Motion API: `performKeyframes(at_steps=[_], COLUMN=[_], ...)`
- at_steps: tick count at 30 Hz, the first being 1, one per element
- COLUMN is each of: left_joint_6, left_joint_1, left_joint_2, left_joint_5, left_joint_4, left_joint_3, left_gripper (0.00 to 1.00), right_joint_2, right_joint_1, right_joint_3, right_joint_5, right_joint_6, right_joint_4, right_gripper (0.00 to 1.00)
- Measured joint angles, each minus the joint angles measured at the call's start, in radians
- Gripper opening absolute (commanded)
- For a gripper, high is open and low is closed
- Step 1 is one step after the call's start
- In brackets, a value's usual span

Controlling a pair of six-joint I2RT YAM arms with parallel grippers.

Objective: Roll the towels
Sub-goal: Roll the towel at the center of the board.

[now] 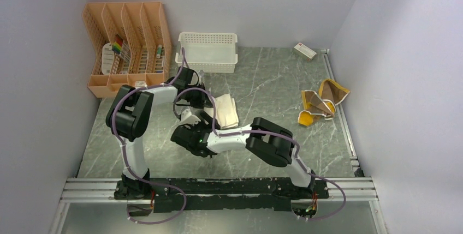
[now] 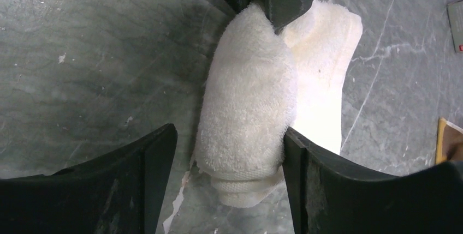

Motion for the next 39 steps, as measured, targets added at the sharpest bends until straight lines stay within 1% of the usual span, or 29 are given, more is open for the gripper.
performKeyframes(at_steps=[1,3,4,5,8,13,15,17,18,20,22,23,24,26,29,33,39], left_joint_6=[0.000,-0.001,-0.001,-0.002,-0.006,-0.011,-0.012,-0.017,-0.021,-0.028,-0.037,-0.043,-0.048,-0.055,-0.060,-0.060,-0.061], left_joint_1=[0.000,0.000,0.001,0.001,0.004,0.010,0.013,0.016,0.020,0.030,0.040,0.047,0.053,0.060,0.066,0.068,0.063], left_joint_2=[0.000,0.000,0.001,0.002,0.003,0.003,0.002,-0.005,-0.013,-0.034,-0.074,-0.098,-0.125,-0.179,-0.273,-0.367,-0.365], left_joint_5=[0.007,0.017,0.022,0.027,0.044,0.059,0.063,0.066,0.067,0.065,0.053,0.043,0.034,0.012,-0.018,-0.037,-0.037], left_joint_4=[0.003,0.014,0.021,0.028,0.048,0.069,0.074,0.079,0.082,0.083,0.071,0.057,0.040,0.007,-0.011,-0.013,0.000], left_joint_3=[-0.001,-0.006,-0.009,-0.013,-0.021,-0.033,-0.038,-0.048,-0.058,-0.084,-0.123,-0.140,-0.151,-0.159,-0.158,-0.156,-0.169], left_gripper=[0.07,0.07,0.07,0.07,0.07,0.07,0.09,0.20,0.29,0.52,0.71,0.75,0.75,0.86,0.88,0.87,0.86], right_joint_2=[0.003,0.010,0.016,0.022,0.030,0.010,-0.031,-0.097,-0.137,-0.208,-0.281,-0.309,-0.332,-0.365,-0.408,-0.479,-0.565], right_joint_1=[0.000,-0.001,-0.002,-0.005,-0.010,-0.011,-0.020,-0.038,-0.049,-0.071,-0.093,-0.103,-0.112,-0.129,-0.166,-0.251,-0.425], right_joint_3=[0.000,0.000,-0.001,-0.003,-0.005,-0.043,-0.099,-0.177,-0.222,-0.294,-0.370,-0.398,-0.422,-0.462,-0.528,-0.648,-0.821], right_joint_5=[0.004,0.006,0.007,0.012,0.021,0.024,-0.007,-0.067,-0.103,-0.171,-0.245,-0.278,-0.307,-0.360,-0.447,-0.605,-0.877], right_joint_6=[0.008,0.023,0.029,0.034,0.053,0.069,0.075,0.085,0.092,0.106,0.124,0.135,0.145,0.165,0.201,0.270,0.409], right_joint_4=[0.002,0.004,0.003,0.002,0.003,0.044,0.102,0.169,0.201,0.248,0.294,0.309,0.327,0.363,0.435,0.565,0.780], right_gripper=[0.56,0.35,0.27,0.19,0.01,0.00,0.00,0.00,0.00,0.00,0.00,0.00,0.00,0.00,0.00,0.00,0.00])
